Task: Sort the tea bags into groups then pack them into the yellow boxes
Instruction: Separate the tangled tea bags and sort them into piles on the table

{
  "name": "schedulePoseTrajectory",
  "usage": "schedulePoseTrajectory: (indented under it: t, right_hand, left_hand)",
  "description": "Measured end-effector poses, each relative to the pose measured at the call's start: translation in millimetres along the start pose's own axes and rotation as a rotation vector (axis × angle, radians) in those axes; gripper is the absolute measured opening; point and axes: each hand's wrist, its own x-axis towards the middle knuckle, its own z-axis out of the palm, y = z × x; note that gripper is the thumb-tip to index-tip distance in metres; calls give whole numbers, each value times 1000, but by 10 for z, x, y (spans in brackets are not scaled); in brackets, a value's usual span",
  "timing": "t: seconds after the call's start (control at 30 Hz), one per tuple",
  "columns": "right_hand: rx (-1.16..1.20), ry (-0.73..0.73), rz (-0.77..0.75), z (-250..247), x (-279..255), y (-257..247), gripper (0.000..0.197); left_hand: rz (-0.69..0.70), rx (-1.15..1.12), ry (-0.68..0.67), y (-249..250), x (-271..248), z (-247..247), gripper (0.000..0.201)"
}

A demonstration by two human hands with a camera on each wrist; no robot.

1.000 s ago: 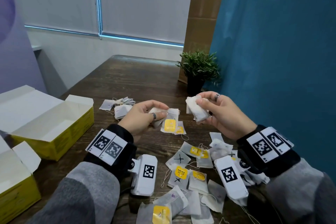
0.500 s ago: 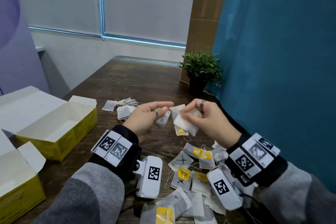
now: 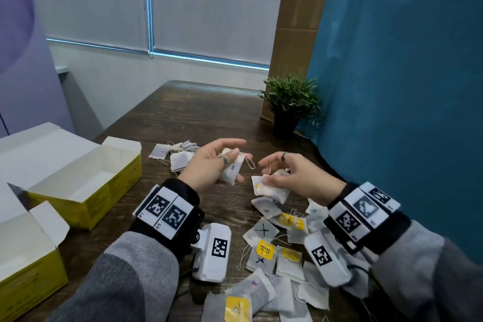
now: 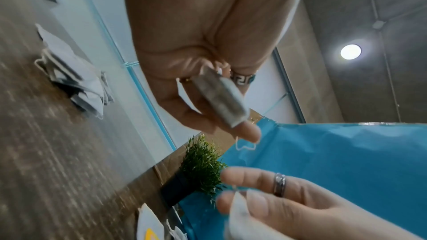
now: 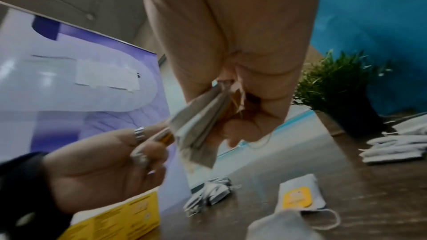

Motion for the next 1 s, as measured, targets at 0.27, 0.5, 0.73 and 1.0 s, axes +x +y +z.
schedulePoseTrajectory:
  t: [0.27, 0.5, 0.73, 1.0]
  right_hand:
    - [-653, -329, 332, 62, 330, 226, 46]
    - [-578, -236, 246, 29, 292, 246, 24]
    - [111, 129, -34, -224, 73, -32, 16]
    - [400, 82, -106, 100, 23, -222, 10]
  left_hand:
    - [-181, -106, 92, -60, 52, -37, 34]
    - [-154, -123, 62, -56, 26, -66, 36]
    - [-95, 258, 119, -23, 43, -52, 34]
    - [-122, -184, -93, 9, -22, 62, 74]
